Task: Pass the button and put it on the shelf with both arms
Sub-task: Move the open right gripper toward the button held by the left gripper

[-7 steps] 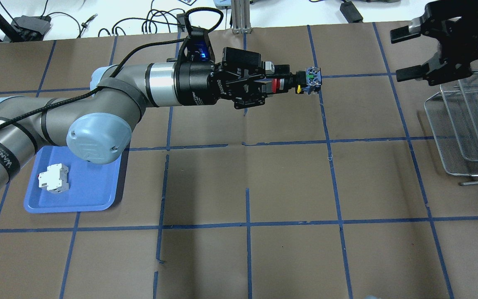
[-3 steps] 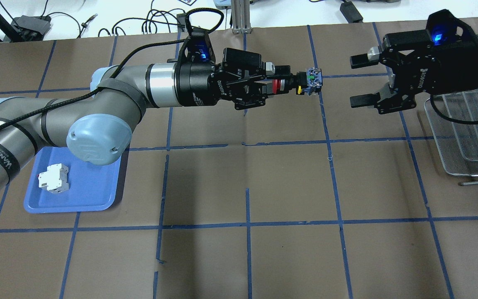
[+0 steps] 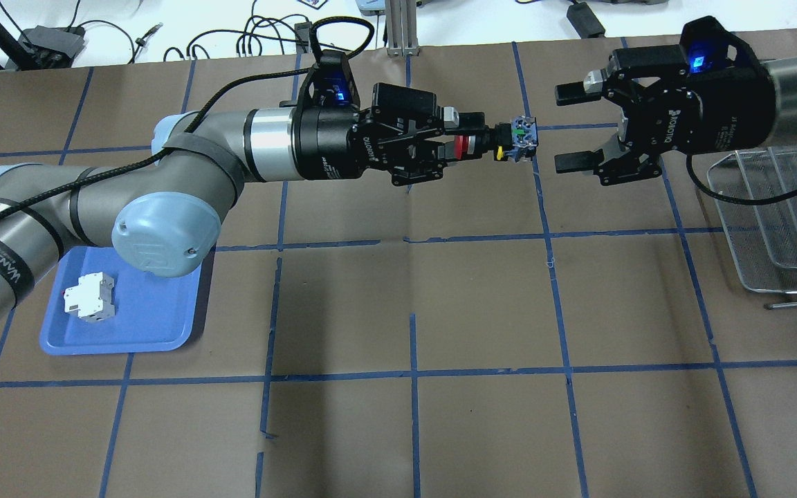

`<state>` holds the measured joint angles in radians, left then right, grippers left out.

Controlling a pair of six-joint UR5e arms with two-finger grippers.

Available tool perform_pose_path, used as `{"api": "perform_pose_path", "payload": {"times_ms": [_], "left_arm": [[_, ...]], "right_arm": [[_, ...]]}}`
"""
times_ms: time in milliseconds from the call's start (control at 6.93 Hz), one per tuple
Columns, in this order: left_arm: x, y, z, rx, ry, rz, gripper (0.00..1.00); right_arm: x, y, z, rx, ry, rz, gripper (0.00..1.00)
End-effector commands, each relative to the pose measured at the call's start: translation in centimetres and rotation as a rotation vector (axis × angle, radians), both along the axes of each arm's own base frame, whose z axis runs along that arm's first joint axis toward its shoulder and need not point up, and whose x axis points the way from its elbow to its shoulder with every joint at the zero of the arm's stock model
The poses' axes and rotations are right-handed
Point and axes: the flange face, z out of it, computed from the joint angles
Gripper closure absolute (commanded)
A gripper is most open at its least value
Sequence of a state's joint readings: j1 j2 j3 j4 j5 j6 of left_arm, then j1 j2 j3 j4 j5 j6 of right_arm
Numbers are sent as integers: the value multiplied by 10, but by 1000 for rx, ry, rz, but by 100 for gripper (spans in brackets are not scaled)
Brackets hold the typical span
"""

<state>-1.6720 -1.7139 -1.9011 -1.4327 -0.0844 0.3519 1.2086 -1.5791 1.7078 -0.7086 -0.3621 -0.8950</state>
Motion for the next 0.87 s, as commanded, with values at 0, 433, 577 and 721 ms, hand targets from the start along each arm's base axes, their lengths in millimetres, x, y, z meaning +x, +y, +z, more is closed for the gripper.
{"api": "perform_pose_path", "payload": {"times_ms": [0, 433, 577, 721], "left_arm": [[0, 1, 0, 1, 0, 0, 95], [-1, 1, 1, 1, 1, -1, 94], [-1, 1, 1, 1, 1, -1, 94], [-1, 1, 2, 0, 2, -1, 94]], "right_arm": [[13, 2, 5, -20, -14, 1, 0], [13, 4, 3, -26, -11, 13, 21], [12, 5, -1, -19, -5, 25, 32], [13, 6, -1, -21, -4, 28, 42]]}}
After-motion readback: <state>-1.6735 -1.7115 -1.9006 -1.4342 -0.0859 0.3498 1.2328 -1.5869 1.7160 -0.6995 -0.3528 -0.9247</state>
